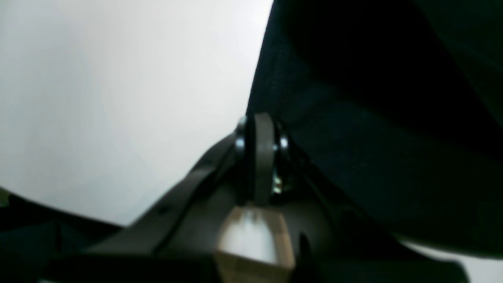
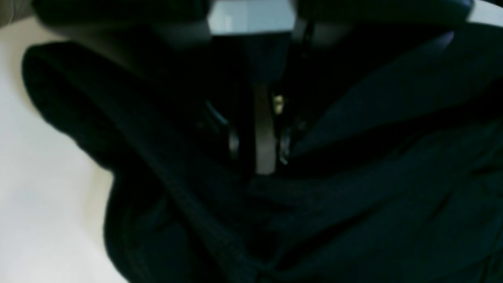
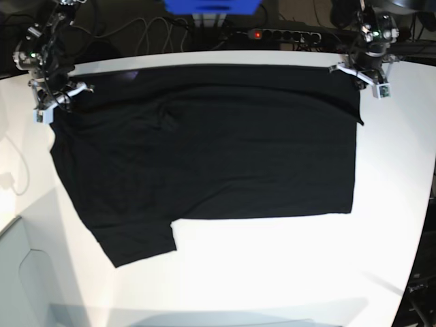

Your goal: Fold the T-shirt properly

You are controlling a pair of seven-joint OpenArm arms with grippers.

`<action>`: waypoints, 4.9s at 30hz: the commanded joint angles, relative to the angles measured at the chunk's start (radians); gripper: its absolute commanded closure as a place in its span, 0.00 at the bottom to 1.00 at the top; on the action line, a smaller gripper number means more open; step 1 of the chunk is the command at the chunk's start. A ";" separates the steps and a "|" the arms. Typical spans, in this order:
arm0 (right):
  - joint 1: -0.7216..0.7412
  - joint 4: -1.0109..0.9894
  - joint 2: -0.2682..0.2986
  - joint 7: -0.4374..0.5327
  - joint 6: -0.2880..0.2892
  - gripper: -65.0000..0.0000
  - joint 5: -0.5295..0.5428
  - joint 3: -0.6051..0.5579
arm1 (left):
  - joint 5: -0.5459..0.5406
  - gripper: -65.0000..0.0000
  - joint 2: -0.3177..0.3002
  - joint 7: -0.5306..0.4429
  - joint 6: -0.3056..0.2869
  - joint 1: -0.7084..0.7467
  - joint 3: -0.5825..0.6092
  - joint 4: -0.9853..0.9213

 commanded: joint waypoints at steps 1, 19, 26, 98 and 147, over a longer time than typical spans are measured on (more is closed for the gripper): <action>-0.029 -0.010 0.002 -0.114 -0.003 0.94 -0.078 0.014 | 0.008 0.96 0.012 0.068 0.000 0.028 0.003 0.008; -0.029 0.148 -0.015 -0.115 -0.002 0.94 -0.078 0.020 | 0.010 0.96 0.015 0.067 0.000 0.045 -0.008 0.100; -0.023 0.214 -0.035 -0.115 -0.002 0.94 -0.078 0.017 | 0.010 0.96 0.015 0.067 0.000 0.045 -0.009 0.171; 0.882 -0.791 0.322 -0.056 0.217 0.45 -0.073 -0.095 | -0.417 0.65 0.104 0.234 0.001 -0.139 -0.262 0.310; 0.825 -0.990 0.279 0.021 0.217 0.78 -0.075 -0.224 | -0.418 0.65 0.104 0.235 0.000 -0.162 -0.258 0.310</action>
